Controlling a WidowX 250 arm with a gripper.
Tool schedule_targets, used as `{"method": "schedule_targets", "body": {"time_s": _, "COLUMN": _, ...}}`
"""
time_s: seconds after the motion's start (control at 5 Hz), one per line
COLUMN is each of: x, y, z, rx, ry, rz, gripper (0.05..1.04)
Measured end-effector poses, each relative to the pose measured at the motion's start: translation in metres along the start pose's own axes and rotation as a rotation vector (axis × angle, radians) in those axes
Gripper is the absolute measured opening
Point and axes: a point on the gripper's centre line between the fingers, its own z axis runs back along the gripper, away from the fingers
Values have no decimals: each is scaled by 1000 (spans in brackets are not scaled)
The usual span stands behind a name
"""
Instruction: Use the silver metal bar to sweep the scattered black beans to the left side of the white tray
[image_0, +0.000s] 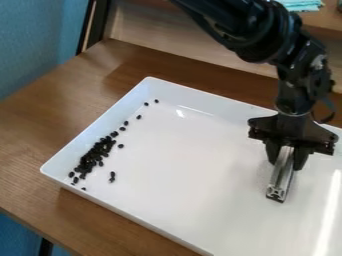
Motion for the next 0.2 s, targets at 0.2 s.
{"method": "schedule_targets", "body": {"time_s": 0.2, "x": -8, "y": 33, "z": 3, "rx": 2, "ry": 16, "rz": 24, "gripper": 385}}
